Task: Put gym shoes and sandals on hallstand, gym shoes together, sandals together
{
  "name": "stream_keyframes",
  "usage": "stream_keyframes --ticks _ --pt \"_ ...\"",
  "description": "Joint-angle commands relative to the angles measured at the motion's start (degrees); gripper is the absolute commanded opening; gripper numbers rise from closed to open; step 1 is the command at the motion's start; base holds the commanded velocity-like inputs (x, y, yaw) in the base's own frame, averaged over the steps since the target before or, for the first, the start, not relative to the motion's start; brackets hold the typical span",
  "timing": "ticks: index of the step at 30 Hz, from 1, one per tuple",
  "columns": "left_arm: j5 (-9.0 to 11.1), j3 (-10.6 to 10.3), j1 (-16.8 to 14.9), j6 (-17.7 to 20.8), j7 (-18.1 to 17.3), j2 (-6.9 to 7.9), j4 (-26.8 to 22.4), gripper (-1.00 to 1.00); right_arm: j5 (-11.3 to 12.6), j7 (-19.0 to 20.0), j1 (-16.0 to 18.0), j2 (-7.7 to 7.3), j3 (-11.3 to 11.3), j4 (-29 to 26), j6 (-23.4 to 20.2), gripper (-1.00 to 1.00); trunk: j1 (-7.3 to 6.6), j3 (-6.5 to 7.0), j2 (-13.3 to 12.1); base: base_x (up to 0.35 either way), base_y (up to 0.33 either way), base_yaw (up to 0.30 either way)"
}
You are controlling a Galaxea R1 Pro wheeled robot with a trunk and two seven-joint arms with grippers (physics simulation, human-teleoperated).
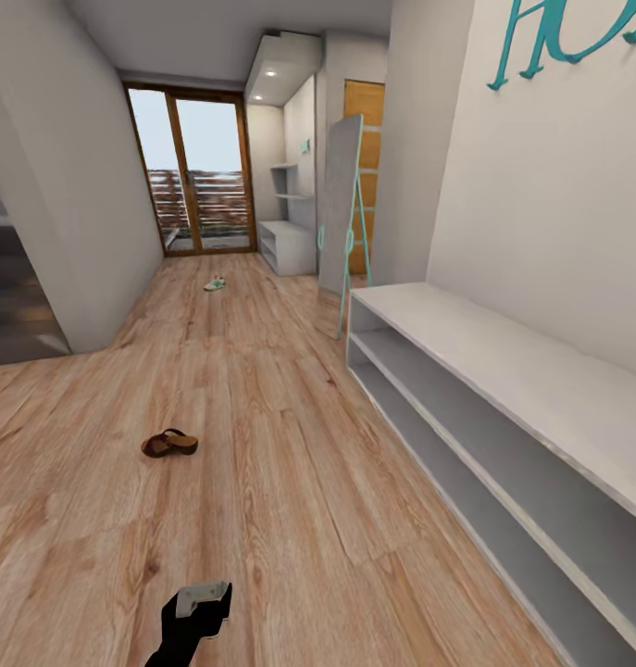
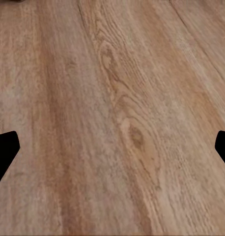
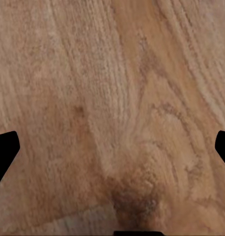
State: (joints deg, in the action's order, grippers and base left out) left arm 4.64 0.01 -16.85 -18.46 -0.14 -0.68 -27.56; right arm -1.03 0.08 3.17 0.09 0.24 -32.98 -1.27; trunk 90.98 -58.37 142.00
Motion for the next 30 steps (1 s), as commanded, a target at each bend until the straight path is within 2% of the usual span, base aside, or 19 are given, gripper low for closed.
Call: stream_keyframes --ticks 1,30 --pt "0.46 -0.01 -0.03 -0.17 -0.04 -0.02 0.05 1.00 -0.11 0.01 0.00 -0.01 0.02 -0.07 -0.13 1.00 0.02 -0.12 0.02 0.347 0.000 0.198" --pt "0.46 -0.01 -0.03 -0.19 -0.04 -0.02 0.05 1.00 -0.11 -0.04 0.00 -0.01 0.02 -0.07 -0.13 1.00 0.02 -1.97 0.02 0.348 0.000 0.220"
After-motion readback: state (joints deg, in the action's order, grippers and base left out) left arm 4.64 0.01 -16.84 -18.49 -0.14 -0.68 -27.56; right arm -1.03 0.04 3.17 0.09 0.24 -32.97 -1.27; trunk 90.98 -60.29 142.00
